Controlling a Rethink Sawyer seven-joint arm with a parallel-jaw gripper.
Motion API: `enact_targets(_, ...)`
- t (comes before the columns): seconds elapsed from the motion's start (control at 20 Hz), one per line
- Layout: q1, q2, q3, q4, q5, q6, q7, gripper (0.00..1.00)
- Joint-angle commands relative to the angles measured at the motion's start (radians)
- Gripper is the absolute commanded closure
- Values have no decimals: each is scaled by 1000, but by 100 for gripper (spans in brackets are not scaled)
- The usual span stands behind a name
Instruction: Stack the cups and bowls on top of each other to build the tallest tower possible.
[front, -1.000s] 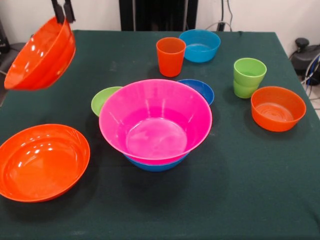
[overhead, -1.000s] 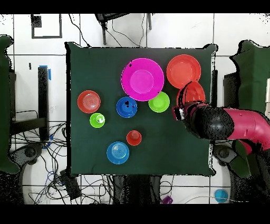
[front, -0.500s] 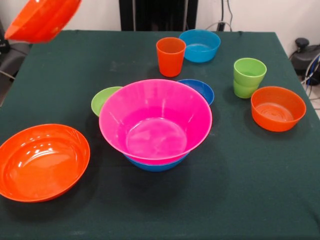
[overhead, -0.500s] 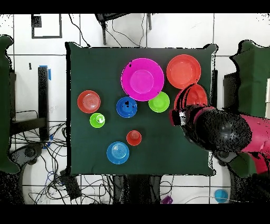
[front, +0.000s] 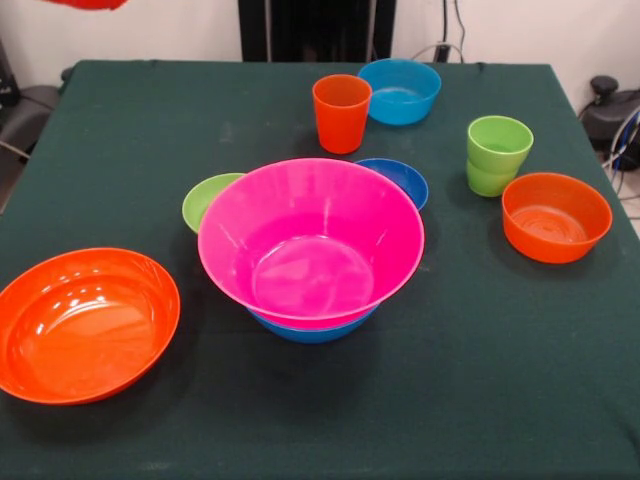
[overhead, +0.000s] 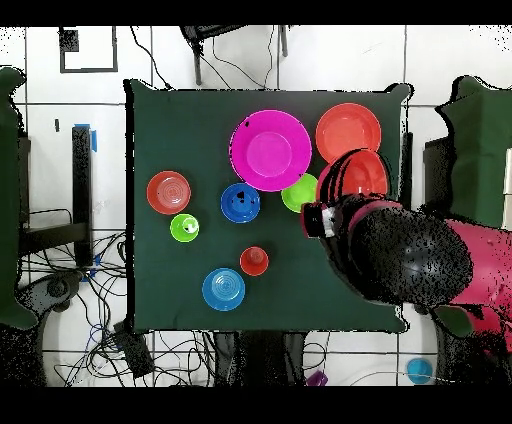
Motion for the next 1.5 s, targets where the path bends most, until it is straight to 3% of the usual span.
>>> enact_targets(0.05,50,-45,16,145,56,49,-43,100)
enact_targets(0.35,79,-82,0,221,135,-35,2,100)
enact_targets(0.6,124,-95,-41,262,117,-83,60,100)
enact_targets(0.85,145,-136,-66,317,145,-124,43,100)
enact_targets(1.3,172,-91,-108,377,97,-289,106,100)
enact_targets(1.5,190,-72,-123,364,74,-294,117,100)
